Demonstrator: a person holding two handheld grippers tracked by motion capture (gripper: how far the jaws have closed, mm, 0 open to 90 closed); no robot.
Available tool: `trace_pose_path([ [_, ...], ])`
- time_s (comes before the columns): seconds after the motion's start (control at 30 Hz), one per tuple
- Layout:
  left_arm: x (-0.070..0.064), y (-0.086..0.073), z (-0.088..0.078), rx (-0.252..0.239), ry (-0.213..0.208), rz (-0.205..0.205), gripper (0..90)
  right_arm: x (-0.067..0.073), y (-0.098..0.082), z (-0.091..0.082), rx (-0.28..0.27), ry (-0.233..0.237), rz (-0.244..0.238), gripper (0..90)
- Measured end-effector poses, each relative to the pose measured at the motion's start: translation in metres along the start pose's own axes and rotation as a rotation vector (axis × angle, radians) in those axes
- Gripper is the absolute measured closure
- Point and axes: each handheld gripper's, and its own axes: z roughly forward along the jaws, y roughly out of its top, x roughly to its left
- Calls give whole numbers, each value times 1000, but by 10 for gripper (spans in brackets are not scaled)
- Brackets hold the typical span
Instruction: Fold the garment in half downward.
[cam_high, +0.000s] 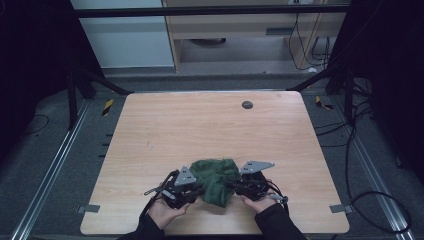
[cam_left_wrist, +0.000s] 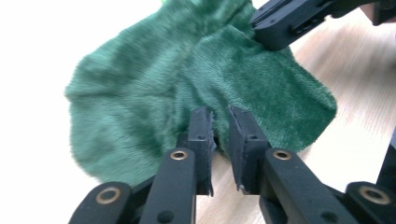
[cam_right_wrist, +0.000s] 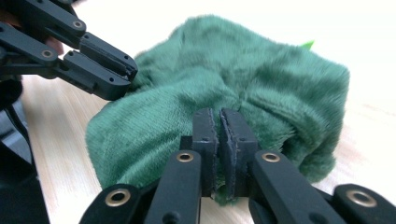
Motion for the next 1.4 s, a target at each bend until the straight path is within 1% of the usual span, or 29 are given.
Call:
trace_pose_path([
  [0.03,2,0,-3,-11,6,-8,768,-1,1,-2,-15,0,3,832],
  [0.17,15,-2,-13,-40,41,-41,680,-5,4,-10,-66,-32,4,782],
  [0.2,15,-2,-13,-40,41,-41,668,-5,4,-10,-66,-32,4,782],
  [0.23,22,-4,-17,-49,62,-61,647,-9,5,-15,-85,-54,13,751],
  [0.27,22,-4,-17,-49,62,-61,624,-9,5,-15,-85,-54,13,751],
  [0.3,30,-7,-21,-51,91,-76,592,-13,5,-20,-99,-79,15,720],
  [0.33,30,-7,-21,-51,91,-76,574,-15,5,-21,-103,-86,13,706],
  [0.37,34,-9,-23,-51,101,-89,574,-15,5,-21,-103,-86,13,706],
  [0.47,48,-16,-28,-63,135,-130,476,-23,3,-26,-110,-133,28,643],
  [0.5,48,-16,-28,-63,135,-130,459,-23,3,-26,-110,-133,28,643],
  [0.53,53,-18,-29,-68,148,-141,442,-27,2,-28,-108,-156,36,617],
  [0.6,56,-19,-30,-71,151,-146,416,-31,0,-30,-103,-173,45,578],
  [0.63,61,-21,-32,-72,162,-157,406,-33,-1,-31,-101,-179,49,561],
  [0.7,65,-24,-33,-70,173,-170,385,-37,-3,-34,-98,-190,62,539],
  [0.77,69,-27,-34,-63,187,-175,370,-41,-5,-36,-97,-210,68,523],
  [0.87,72,-29,-34,-58,196,-175,352,-44,-7,-39,-99,-222,81,505],
  [0.9,74,-31,-35,-53,210,-178,347,-47,-8,-41,-98,-235,87,487],
  [1.03,80,-35,-37,-39,231,-179,327,-52,-12,-44,-86,-262,90,445],
  [1.1,82,-37,-37,-34,233,-182,313,-55,-14,-45,-76,-272,102,426],
  [1.17,86,-41,-39,-31,248,-186,306,-58,-16,-47,-72,-283,110,412],
  [1.37,93,-49,-43,-19,264,-195,265,-67,-23,-54,-61,-315,130,355],
  [1.4,96,-53,-45,-12,276,-197,261,-68,-24,-56,-59,-318,137,342],
])
